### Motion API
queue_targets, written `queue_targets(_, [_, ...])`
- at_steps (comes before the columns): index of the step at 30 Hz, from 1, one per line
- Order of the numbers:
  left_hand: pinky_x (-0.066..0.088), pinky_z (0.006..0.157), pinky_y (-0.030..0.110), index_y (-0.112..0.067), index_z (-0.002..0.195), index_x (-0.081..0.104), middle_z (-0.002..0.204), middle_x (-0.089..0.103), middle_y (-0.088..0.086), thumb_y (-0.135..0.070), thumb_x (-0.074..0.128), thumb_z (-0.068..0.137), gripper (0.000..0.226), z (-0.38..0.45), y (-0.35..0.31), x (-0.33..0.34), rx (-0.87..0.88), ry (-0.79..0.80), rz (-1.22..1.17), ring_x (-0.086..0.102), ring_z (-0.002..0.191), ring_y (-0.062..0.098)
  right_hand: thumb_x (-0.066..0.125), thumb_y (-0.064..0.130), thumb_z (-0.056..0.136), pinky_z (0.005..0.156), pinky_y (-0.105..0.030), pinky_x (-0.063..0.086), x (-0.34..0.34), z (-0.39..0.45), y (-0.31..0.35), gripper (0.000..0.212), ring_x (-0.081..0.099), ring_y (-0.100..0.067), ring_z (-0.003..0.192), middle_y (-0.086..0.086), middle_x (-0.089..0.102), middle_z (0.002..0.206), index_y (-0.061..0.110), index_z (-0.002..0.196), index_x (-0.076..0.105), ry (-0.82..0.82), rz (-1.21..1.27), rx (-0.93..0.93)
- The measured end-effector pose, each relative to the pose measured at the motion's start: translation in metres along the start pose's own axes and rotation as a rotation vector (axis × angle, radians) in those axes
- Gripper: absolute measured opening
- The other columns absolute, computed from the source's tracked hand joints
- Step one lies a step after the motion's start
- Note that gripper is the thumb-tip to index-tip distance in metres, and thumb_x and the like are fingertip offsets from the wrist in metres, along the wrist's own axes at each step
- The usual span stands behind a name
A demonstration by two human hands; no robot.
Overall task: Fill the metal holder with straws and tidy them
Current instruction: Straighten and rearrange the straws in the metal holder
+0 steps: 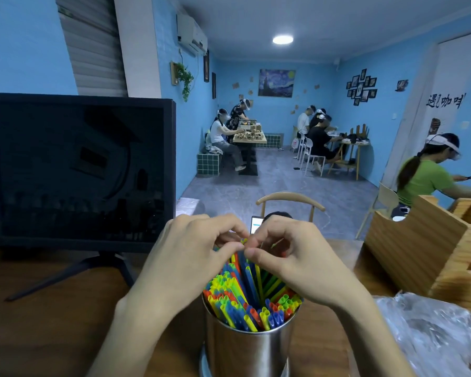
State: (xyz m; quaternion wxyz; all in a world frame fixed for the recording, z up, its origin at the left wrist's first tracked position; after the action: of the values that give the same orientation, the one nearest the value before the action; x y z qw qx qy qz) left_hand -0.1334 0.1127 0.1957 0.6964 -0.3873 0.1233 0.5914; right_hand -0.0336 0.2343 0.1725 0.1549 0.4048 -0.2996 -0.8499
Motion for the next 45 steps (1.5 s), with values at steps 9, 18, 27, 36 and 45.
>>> queue_targets(9, [0.06, 0.067, 0.031, -0.036, 0.091, 0.072, 0.075, 0.073, -0.014, -0.023, 0.084, 0.078, 0.022, 0.0, 0.002, -0.001, 0.0, -0.005, -0.035, 0.071, 0.075, 0.0, 0.088, 0.028, 0.078, 0.068, -0.026, 0.046, 0.001, -0.003, 0.012, 0.02, 0.057, -0.016, 0.076, 0.007, 0.057, 0.08, 0.026, 0.079, 0.067, 0.079, 0.018, -0.076])
queue_targets(18, [0.051, 0.059, 0.015, -0.031, 0.084, 0.074, 0.067, 0.072, -0.014, -0.018, 0.085, 0.074, 0.02, 0.001, 0.01, -0.002, -0.095, 0.0, -0.181, 0.07, 0.065, 0.009, 0.089, 0.041, 0.074, 0.078, -0.026, 0.045, 0.015, -0.007, 0.023, 0.015, 0.056, -0.015, 0.091, 0.011, 0.052, 0.082, 0.037, 0.087, 0.082, 0.191, 0.046, -0.068])
queue_targets(27, [0.055, 0.063, 0.017, -0.029, 0.09, 0.076, 0.072, 0.076, -0.011, -0.013, 0.082, 0.082, 0.019, 0.0, 0.018, 0.009, -0.222, 0.102, -0.359, 0.072, 0.067, 0.003, 0.089, 0.04, 0.075, 0.081, -0.013, 0.037, 0.019, -0.009, 0.026, 0.02, 0.051, -0.009, 0.099, 0.015, 0.042, 0.09, 0.039, 0.093, 0.082, 0.25, -0.035, -0.08])
queue_targets(36, [0.056, 0.059, 0.024, -0.03, 0.084, 0.077, 0.069, 0.074, -0.005, -0.013, 0.079, 0.085, 0.017, 0.0, 0.02, 0.007, -0.222, 0.07, -0.334, 0.07, 0.061, 0.01, 0.086, 0.038, 0.074, 0.088, -0.023, 0.043, 0.017, -0.01, 0.03, 0.021, 0.048, -0.007, 0.103, 0.013, 0.042, 0.095, 0.041, 0.094, 0.08, 0.211, -0.129, -0.082])
queue_targets(45, [0.059, 0.062, 0.027, -0.029, 0.084, 0.077, 0.07, 0.074, -0.003, -0.011, 0.078, 0.086, 0.018, 0.0, 0.024, 0.004, -0.223, 0.068, -0.337, 0.072, 0.064, 0.013, 0.083, 0.036, 0.077, 0.091, -0.022, 0.039, 0.024, -0.011, 0.035, 0.022, 0.044, -0.007, 0.105, 0.016, 0.038, 0.095, 0.042, 0.098, 0.08, 0.24, -0.18, -0.111])
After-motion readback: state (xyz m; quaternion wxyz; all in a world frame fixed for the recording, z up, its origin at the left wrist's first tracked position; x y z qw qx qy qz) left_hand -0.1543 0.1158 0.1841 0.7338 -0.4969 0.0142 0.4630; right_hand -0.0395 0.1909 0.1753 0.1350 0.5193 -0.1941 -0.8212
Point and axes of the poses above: each hand's wrist, its own z-axis towards the middle knuckle, its own x-axis out of the palm, y = z × x, the point moved 8 cm from there along z, towards the middle knuckle
